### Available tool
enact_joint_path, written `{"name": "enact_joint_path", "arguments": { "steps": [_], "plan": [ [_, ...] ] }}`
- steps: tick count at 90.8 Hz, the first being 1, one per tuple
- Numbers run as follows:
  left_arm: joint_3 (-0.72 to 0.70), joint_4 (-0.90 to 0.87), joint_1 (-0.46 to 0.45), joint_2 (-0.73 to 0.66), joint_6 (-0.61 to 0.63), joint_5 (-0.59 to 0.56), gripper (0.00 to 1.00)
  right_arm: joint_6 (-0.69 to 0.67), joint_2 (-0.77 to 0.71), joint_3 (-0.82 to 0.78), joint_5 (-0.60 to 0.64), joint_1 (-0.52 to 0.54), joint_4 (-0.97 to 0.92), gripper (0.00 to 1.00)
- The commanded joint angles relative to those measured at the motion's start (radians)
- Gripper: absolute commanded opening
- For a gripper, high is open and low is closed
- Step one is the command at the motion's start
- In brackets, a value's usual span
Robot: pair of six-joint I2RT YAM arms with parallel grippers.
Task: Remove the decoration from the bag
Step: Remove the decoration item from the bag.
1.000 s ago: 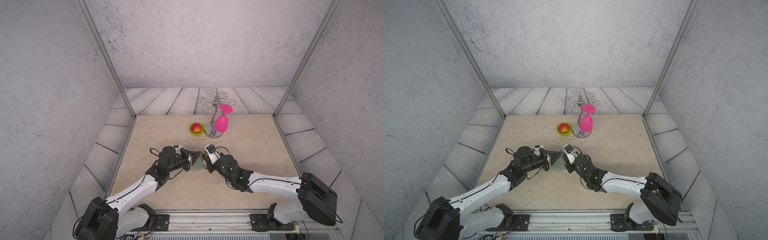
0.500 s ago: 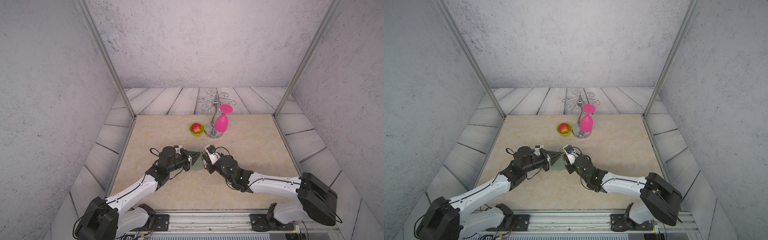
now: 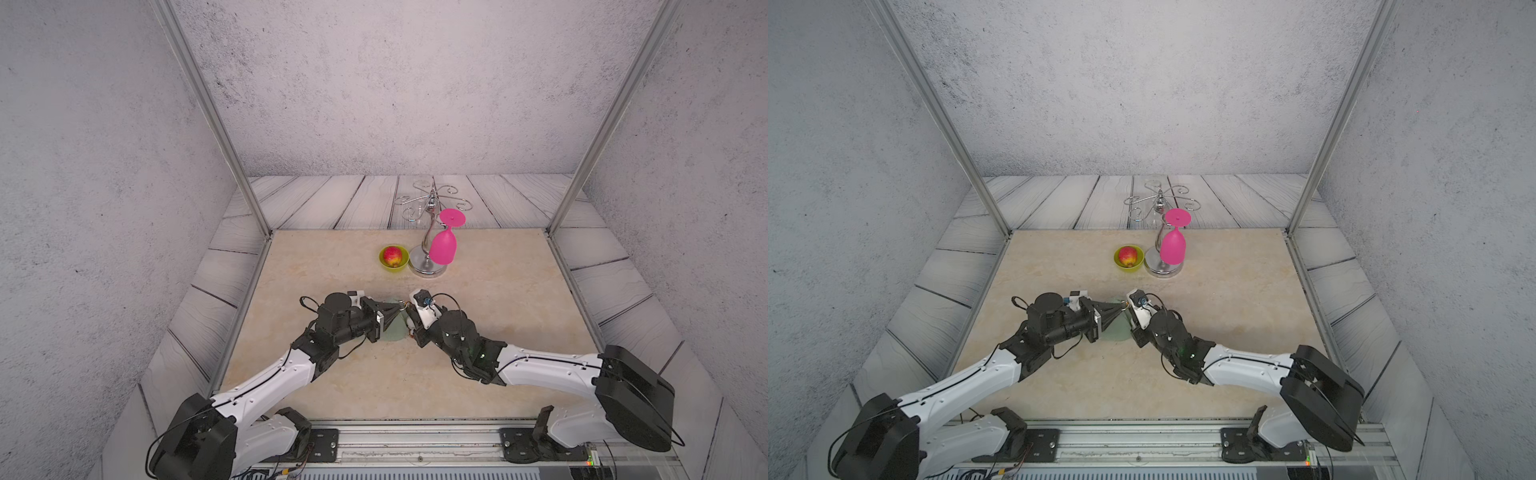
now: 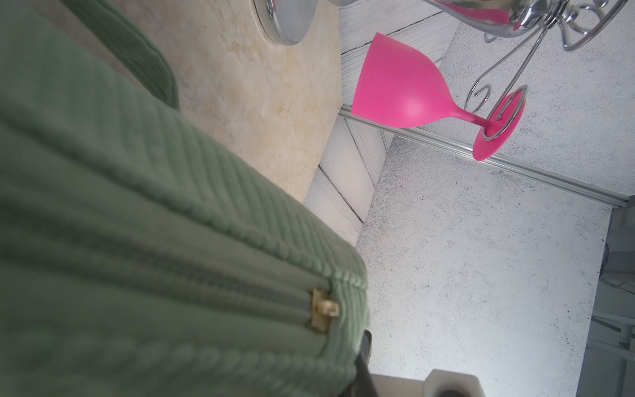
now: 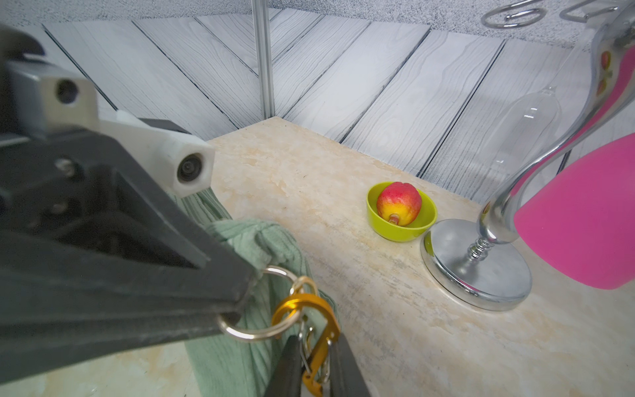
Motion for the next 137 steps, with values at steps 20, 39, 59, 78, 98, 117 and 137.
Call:
{"name": "enact_joint_path", "arguments": {
  "steps": [20, 39, 59, 78, 98, 117, 137],
  "plan": [
    [0.067, -0.119, 0.009, -0.025, 0.155, -0.016, 0.0, 0.043, -0.055, 0.011, -0.009, -0.002, -0.034, 0.18],
    [0.092, -0.2, 0.011, -0.025, 0.234, -0.036, 0.0, 0.062, -0.063, 0.023, -0.026, -0.003, -0.04, 0.18],
    [0.127, -0.271, 0.011, -0.007, 0.305, -0.035, 0.0, 0.075, -0.056, 0.043, -0.033, -0.002, -0.038, 0.18],
    [0.212, -0.467, 0.011, -0.011, 0.455, -0.105, 0.0, 0.072, -0.049, 0.075, -0.025, -0.003, -0.049, 0.18],
    [0.256, -0.562, 0.011, -0.005, 0.552, -0.174, 0.0, 0.08, -0.02, 0.118, -0.015, -0.003, -0.088, 0.18],
    [0.262, -0.576, 0.01, 0.024, 0.576, -0.194, 0.0, 0.09, 0.001, 0.125, 0.042, -0.002, -0.09, 0.18],
    [0.271, -0.559, 0.01, 0.056, 0.582, -0.197, 0.0, 0.099, 0.008, 0.128, 0.067, -0.001, -0.09, 0.18]
  ]
}}
